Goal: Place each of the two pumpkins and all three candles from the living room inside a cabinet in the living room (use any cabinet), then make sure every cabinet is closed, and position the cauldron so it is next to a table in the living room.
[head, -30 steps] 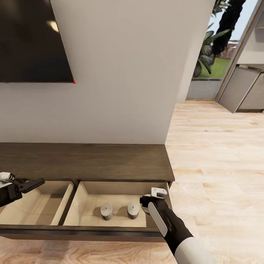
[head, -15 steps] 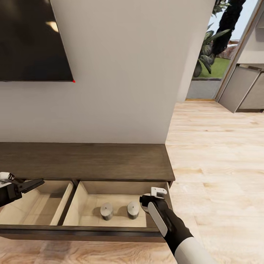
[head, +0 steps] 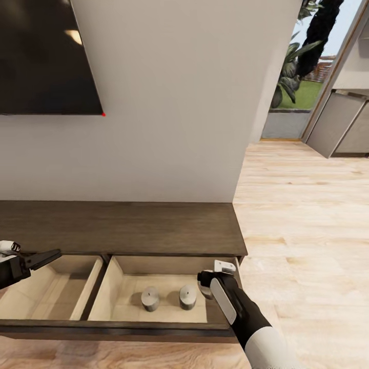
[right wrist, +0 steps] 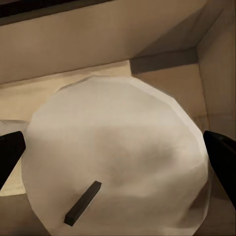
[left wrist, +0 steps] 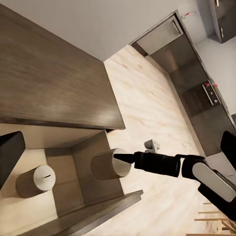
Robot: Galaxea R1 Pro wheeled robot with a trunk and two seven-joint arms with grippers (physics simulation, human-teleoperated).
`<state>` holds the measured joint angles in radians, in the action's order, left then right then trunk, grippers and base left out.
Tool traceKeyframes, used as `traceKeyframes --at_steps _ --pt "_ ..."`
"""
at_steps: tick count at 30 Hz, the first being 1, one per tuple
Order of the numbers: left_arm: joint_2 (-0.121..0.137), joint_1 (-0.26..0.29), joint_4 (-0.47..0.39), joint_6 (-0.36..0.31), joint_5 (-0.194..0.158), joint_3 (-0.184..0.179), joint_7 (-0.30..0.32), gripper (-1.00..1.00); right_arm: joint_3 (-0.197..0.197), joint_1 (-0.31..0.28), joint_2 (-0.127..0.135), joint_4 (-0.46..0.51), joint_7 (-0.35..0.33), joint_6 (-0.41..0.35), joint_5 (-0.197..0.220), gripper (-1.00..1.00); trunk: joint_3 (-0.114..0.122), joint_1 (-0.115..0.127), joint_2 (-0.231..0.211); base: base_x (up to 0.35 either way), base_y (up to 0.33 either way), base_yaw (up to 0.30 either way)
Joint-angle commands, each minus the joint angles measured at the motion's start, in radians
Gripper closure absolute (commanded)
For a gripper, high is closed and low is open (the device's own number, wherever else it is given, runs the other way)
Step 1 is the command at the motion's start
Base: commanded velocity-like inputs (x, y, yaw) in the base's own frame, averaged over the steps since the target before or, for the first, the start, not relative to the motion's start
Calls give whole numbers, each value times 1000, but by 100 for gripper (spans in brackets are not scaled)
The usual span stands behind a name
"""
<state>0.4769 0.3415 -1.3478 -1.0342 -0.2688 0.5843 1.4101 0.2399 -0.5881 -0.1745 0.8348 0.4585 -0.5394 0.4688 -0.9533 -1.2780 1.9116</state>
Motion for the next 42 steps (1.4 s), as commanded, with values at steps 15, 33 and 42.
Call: traceKeyframes --at_steps 15,33,42 --pt "0 1 6 -9 -4 2 3 -100 -24 -4 0 -18 9 -1 11 100 -4 -4 7 60 57 0" --pt "0 -1 7 -9 4 45 123 -100 -33 -45 0 -101 8 11 11 100 -42 -50 91 0 0 0" --pt "0 -2 7 -9 4 45 127 -100 -33 -53 0 -135 8 53 11 100 -70 -84 154 0 0 0"
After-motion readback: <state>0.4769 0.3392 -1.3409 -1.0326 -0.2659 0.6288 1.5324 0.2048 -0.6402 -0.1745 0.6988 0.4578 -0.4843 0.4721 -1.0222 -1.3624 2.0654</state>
